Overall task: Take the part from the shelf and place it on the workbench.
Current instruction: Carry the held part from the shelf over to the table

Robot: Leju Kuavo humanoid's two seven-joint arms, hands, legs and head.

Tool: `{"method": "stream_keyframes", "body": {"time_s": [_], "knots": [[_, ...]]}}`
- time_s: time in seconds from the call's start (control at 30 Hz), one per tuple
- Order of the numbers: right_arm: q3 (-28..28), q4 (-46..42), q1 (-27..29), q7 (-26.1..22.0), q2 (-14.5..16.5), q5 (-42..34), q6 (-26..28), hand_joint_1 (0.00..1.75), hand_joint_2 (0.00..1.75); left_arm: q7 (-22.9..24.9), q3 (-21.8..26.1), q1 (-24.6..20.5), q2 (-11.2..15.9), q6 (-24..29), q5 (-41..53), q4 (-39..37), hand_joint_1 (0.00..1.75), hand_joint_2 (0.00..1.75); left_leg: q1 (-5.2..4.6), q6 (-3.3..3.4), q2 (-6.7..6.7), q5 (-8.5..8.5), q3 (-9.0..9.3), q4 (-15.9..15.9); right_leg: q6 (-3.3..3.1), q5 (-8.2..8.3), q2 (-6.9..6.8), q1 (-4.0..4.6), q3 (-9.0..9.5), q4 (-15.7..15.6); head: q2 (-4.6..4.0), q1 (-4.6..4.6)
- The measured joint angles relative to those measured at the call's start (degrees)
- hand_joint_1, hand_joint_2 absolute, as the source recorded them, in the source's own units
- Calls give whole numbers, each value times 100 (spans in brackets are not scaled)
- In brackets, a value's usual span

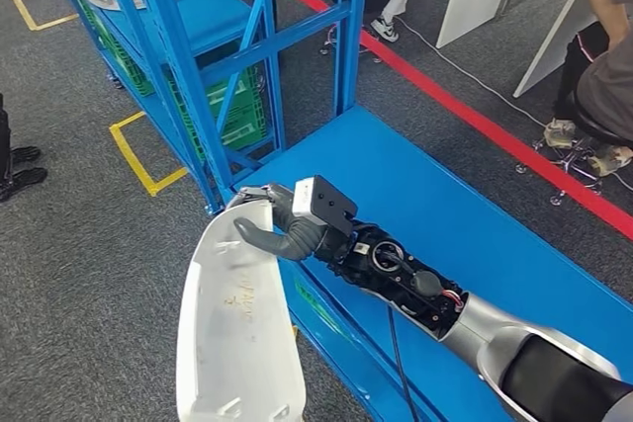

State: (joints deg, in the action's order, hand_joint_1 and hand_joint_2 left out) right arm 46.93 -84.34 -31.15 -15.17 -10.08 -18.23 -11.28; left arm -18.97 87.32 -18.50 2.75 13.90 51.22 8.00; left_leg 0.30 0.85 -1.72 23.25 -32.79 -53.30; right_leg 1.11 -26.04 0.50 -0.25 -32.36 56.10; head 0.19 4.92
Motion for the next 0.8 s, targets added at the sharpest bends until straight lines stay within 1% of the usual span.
{"method": "stream_keyframes", "body": {"time_s": [0.03,0.1,0.13,0.17,0.2,0.23,0.27,0.3,0.33,0.37,0.4,0.43,0.47,0.5,0.53,0.57,0.6,0.63,0.67,0.7,0.73,0.77,0.8], "knots": [[-21,-11,14,19,0,-20,-1,175,175,28,0,1,-2,0,21,0,0,175,21,19,3,-5,42,34,15,-141,-7,0,-110,254,0,11],[-56,-25,54,56,0,-41,-2,175,175,71,0,1,-3,4,53,0,0,175,23,36,2,10,81,44,46,-489,-12,-28,-472,1033,0,26],[-70,-28,85,75,0,-45,-3,175,175,82,0,3,-2,10,64,0,0,175,26,38,-8,19,88,42,66,-592,-12,-48,-646,1364,0,33],[-84,-28,118,94,0,-52,-7,175,175,90,0,7,-3,22,74,0,0,175,30,30,-25,29,95,39,84,-591,-13,-68,-735,1508,1,36],[-97,-29,144,109,0,-68,-15,175,175,94,0,11,-4,39,79,0,0,175,37,15,-48,42,103,32,99,-479,-13,-90,-713,1422,1,41],[-110,-31,160,121,0,-92,-28,175,175,95,0,14,-5,58,81,0,0,175,48,-11,-76,59,116,20,111,-279,-6,-113,-579,1119,1,46],[-122,-34,165,127,0,-120,-42,175,175,96,0,14,-7,73,82,0,0,175,61,-44,-104,82,129,3,121,-81,26,-134,-387,704,1,48],[-132,-39,164,128,0,-145,-55,175,175,93,0,9,-6,85,82,0,0,175,67,-82,-130,106,129,-22,126,54,81,-140,-191,321,0,49],[-140,-48,165,129,0,-166,-65,175,175,91,0,3,-4,92,82,1,0,175,70,-124,-155,119,118,-42,115,122,129,-141,-45,61,0,45],[-146,-56,168,129,0,-181,-71,175,175,89,0,-1,-3,100,84,1,0,175,74,-162,-175,124,99,-58,97,118,168,-127,28,-58,0,40],[-149,-62,170,128,0,-192,-77,175,175,87,0,0,-2,109,86,1,0,175,79,-200,-197,117,81,-60,64,97,177,-105,51,-70,0,35],[-151,-67,168,127,1,-204,-81,175,175,87,0,6,-2,120,91,1,0,175,90,-237,-219,113,73,-55,21,101,154,-101,57,-69,1,29],[-153,-70,161,126,4,-213,-86,175,175,87,0,13,-4,130,97,0,0,175,102,-266,-197,134,64,-83,-17,107,127,-97,68,-83,1,25],[-157,-74,150,123,7,-221,-90,175,175,87,0,14,-5,139,104,0,0,175,108,-291,-140,199,14,-190,-63,112,93,-101,83,-98,1,9],[-161,-78,139,122,10,-229,-92,175,175,87,0,6,-5,146,112,0,0,175,108,-308,-66,320,-101,-424,-102,115,52,-104,98,-117,1,-13],[-163,-80,134,121,13,-234,-94,175,175,88,0,-4,-5,151,120,0,0,175,109,-321,19,484,-287,-787,-133,111,9,-92,105,-125,1,-33],[-164,-80,135,122,13,-238,-95,175,175,91,0,-9,-5,154,126,0,0,175,107,-333,68,658,-524,-1222,-158,102,-35,-78,106,-126,1,-51],[-164,-80,138,124,13,-240,-95,175,175,95,0,-5,-6,155,129,0,0,175,108,-342,87,778,-744,-1606,-172,94,-77,-64,107,-126,1,-56],[-163,-79,142,125,13,-241,-98,175,175,99,0,6,-7,155,131,0,0,175,109,-346,98,804,-884,-1824,-180,87,-115,-54,110,-125,1,-56],[-163,-79,143,126,13,-244,-101,175,175,103,0,18,-8,155,132,0,0,175,110,-344,109,719,-907,-1808,-184,80,-149,-48,115,-125,1,-57],[-162,-79,142,124,13,-247,-106,175,175,105,0,25,-7,155,132,0,0,175,110,-337,127,539,-800,-1551,-181,72,-179,-45,126,-124,1,-57],[-162,-79,140,121,14,-251,-111,175,175,105,0,26,-5,155,132,0,0,175,111,-326,176,315,-591,-1117,-170,59,-209,-43,142,-124,0,-58],[-163,-79,137,116,14,-254,-115,175,175,105,0,19,-2,155,132,0,0,175,95,-312,238,153,-379,-690,-149,41,-233,-28,155,-119,-1,-62]]}}
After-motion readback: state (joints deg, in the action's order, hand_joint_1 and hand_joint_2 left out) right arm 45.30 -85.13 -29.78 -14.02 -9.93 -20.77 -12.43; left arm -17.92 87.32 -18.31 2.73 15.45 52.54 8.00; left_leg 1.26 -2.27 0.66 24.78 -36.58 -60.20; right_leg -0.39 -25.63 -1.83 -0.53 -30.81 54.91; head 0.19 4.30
